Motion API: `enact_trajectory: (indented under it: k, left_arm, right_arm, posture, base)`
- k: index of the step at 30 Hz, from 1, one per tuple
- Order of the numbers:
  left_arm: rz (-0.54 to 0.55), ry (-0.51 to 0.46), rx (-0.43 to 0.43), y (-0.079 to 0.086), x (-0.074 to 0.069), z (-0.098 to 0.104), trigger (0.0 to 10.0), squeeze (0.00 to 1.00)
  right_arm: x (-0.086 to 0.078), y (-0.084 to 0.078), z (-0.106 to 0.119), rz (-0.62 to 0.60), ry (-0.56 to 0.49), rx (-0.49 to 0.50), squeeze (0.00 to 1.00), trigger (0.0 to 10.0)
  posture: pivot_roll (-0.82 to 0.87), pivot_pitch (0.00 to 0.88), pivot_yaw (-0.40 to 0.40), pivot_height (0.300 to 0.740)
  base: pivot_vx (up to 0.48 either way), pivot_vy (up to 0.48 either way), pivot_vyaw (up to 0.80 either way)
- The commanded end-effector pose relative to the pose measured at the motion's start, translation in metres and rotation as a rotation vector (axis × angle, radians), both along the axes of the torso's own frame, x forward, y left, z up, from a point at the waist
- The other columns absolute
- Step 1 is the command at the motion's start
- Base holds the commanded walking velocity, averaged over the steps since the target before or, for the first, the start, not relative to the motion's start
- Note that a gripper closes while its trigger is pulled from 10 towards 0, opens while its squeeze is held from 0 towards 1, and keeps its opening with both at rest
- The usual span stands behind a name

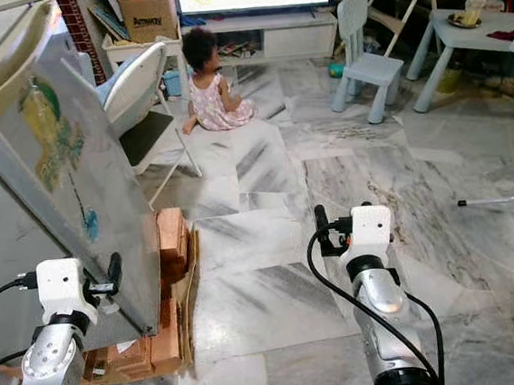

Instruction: Restocking fridge

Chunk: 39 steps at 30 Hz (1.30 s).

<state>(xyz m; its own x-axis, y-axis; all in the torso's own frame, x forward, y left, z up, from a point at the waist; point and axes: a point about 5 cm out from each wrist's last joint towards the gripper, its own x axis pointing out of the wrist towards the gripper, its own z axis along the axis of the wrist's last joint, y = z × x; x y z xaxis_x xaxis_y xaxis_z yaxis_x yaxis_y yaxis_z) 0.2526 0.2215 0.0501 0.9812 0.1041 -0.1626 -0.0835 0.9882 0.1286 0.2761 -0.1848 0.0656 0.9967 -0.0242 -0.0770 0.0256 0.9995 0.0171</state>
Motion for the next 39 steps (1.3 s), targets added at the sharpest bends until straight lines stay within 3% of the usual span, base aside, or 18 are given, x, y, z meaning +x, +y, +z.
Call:
enact_trajectory:
  k: [1, 18, 32, 39]
  left_arm:
    - [0.007, -0.018, 0.008, 0.001, 0.006, 0.004, 10.0, 0.00]
    - [0.045, -0.058, 0.050, 0.004, 0.037, 0.014, 10.0, 0.00]
    - [0.009, 0.002, 0.109, 0.027, 0.026, 0.004, 10.0, 0.00]
    - [-0.046, -0.023, 0.092, 0.018, 0.035, 0.012, 10.0, 0.00]
  right_arm:
    - [0.001, -0.002, 0.003, 0.002, -0.014, -0.006, 0.00, 10.0]
    - [0.001, 0.000, 0.007, 0.022, -0.029, -0.019, 0.00, 10.0]
    - [-0.004, 0.001, 0.005, 0.043, -0.024, -0.021, 0.00, 10.0]
    - [-0.003, 0.002, 0.004, 0.049, -0.019, -0.033, 0.00, 10.0]
  posture:
    - [0.02, 0.000, -0.044, 0.740]
    - [0.00, 0.000, -0.043, 0.740]
    - [0.00, 0.000, -0.040, 0.740]
    - [0.00, 0.000, -0.041, 0.740]
  base:
    - [0.000, 0.000, 0.00]
    - [0.000, 0.000, 0.00]
    - [0.000, 0.000, 0.23]
    - [0.000, 0.000, 0.00]
